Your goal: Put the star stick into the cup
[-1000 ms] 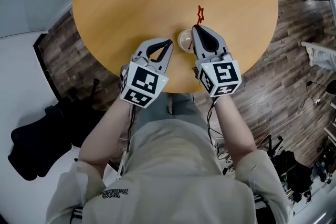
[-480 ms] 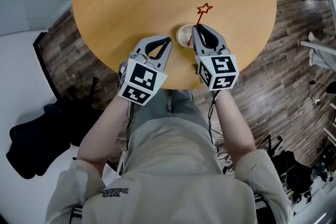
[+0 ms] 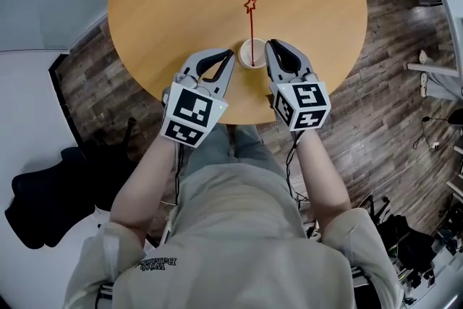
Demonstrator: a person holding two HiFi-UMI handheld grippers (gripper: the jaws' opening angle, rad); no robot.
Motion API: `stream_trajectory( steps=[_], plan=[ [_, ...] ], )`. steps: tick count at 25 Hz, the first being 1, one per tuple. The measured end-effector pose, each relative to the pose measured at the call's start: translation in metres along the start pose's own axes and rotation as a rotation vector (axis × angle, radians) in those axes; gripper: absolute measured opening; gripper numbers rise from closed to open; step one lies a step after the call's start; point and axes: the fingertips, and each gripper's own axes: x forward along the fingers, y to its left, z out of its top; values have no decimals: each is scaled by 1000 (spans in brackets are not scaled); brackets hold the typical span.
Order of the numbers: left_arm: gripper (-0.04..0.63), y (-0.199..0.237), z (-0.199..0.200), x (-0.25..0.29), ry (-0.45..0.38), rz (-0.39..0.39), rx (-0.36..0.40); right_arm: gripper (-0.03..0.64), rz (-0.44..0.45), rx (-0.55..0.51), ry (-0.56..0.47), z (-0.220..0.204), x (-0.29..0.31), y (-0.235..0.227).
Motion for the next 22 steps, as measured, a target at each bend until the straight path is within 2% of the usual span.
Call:
stream_trajectory(
  steps=[6, 11, 18, 22],
  plan=[
    [23, 14, 40, -26, -74, 63, 52, 34, 5, -15, -89, 45, -24, 4],
    [23, 15, 79, -54, -169, 88, 81, 34, 25, -54, -174, 91, -49, 15],
    [23, 16, 126, -97, -289, 129, 133, 34, 74, -134, -277, 150, -95, 41],
    [23, 10, 142, -120, -333, 138, 133, 34, 124, -161, -338, 180, -128, 61]
  ],
)
